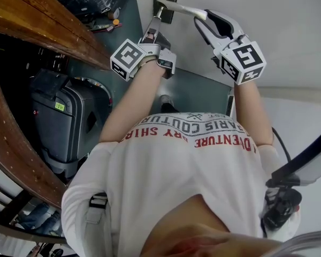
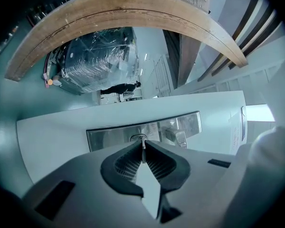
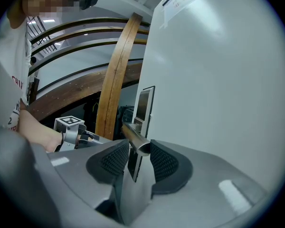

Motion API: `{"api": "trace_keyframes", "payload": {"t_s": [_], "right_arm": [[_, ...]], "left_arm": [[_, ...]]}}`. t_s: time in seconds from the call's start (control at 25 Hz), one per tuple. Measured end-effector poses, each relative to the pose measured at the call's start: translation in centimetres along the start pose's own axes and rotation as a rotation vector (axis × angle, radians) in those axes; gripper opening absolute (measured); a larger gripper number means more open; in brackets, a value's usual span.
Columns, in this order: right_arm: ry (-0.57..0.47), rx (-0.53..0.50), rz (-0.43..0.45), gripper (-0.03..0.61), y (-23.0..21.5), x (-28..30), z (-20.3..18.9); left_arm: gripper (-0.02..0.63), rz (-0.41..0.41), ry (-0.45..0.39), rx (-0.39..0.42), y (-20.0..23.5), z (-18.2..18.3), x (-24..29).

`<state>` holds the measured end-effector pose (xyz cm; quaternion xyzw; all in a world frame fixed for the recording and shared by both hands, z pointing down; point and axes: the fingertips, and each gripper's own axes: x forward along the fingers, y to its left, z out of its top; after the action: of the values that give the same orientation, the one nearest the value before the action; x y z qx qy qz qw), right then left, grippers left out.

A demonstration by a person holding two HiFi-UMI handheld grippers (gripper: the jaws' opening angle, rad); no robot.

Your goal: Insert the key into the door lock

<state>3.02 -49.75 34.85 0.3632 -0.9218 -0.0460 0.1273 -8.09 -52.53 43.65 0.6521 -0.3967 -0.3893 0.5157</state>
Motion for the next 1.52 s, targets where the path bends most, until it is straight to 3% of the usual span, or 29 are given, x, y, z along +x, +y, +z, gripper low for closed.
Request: {"api": "trace_keyframes", "payload": {"t_s": [0.56,1.16,1.52], "right_arm": [[-0.006,-0.015,-0.005,0.138,0.3,0.0,0.2],[-0.012,-0.04,0.004,0.132,0.7,-0.3,0.7],[-0.006,-0.055,-0.002,0.133,0.6,-0.3,0.7]], "left_arm": [[0.021,0.016,-0.038,-0.086,0.0,-0.2,0.9],[0.021,0.02,-0.075,-0.114,-0.4,0.0,2.5],[0.023,-0.003,-0.059,-0.061,-0.6,-0.1,3.0]]}}
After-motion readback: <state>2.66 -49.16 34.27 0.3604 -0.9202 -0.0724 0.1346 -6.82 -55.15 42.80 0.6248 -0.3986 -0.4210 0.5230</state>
